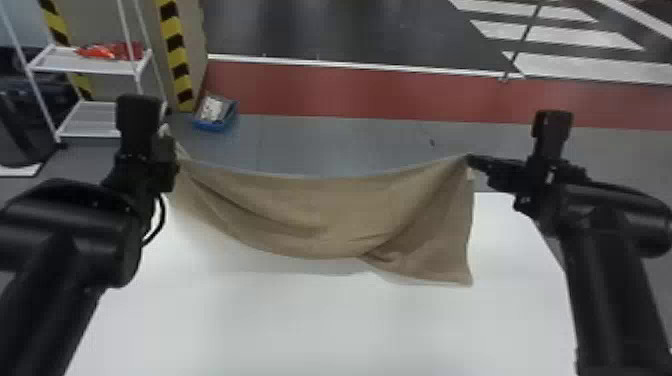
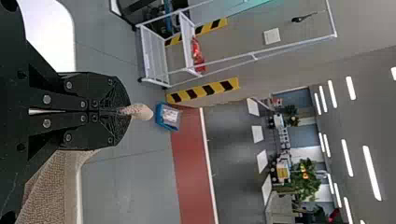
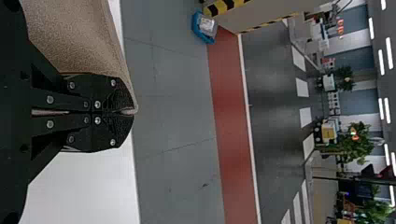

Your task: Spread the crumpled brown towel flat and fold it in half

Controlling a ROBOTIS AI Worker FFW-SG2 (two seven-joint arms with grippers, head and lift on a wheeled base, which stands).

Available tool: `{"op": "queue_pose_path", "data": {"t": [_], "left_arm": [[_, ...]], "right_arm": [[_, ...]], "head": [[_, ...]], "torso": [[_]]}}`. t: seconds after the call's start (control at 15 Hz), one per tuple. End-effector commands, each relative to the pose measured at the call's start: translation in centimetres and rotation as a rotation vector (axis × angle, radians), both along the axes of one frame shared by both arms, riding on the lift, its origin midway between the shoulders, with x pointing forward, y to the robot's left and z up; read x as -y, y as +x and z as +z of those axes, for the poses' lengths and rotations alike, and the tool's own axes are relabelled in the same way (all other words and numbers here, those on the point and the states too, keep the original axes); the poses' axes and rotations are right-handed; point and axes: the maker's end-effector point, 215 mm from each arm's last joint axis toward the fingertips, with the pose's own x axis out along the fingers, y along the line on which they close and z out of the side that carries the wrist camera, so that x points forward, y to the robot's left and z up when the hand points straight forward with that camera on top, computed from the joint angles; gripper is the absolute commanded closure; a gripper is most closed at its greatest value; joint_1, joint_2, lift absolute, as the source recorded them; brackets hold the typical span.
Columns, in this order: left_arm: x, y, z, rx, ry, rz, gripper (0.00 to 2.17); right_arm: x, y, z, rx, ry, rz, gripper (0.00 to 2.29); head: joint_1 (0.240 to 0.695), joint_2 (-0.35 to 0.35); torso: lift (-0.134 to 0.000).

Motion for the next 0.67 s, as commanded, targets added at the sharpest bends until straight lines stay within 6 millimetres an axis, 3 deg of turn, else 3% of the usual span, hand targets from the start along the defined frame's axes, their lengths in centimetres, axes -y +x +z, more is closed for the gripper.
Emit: {"op": "queue_pose_path", "data": {"t": [0.0,0.13,0.2,0.27,0.4,0.6], "left_arm": [[0.1,3.2,3.8,0.044,-0.029,-0.005,1.75],[0.4,3.9,5.9,0.08,-0.089,-0.011,1.75],[1.1,3.5,6.8,0.105,-0.131,-0.036,1.75],[0.9,1.8,5.5,0.085,-0.173,-0.042,1.75],[-0.7,-4.0,-1.3,-0.057,-0.189,-0.022,1.75],[-0.9,-11.4,-11.2,-0.218,-0.116,0.017,1.75]], "right_arm": [[0.0,4.0,7.2,0.186,-0.043,0.017,1.26],[2.8,4.8,11.1,0.244,0.002,-0.02,1.26],[3.6,4.3,11.2,0.245,0.017,-0.013,1.26],[3.4,3.1,8.7,0.194,0.029,0.015,1.26],[4.9,-1.8,2.7,0.095,0.017,0.025,1.26],[7.2,-9.6,-5.5,-0.007,0.029,0.012,1.26]], "head": [[0.633,-0.126],[0.577,-0.12],[0.553,-0.122],[0.514,-0.135],[0.516,-0.147],[0.626,-0.16]], "torso": [[0.0],[0.0],[0.0],[0.0],[0.0],[0.0]]}}
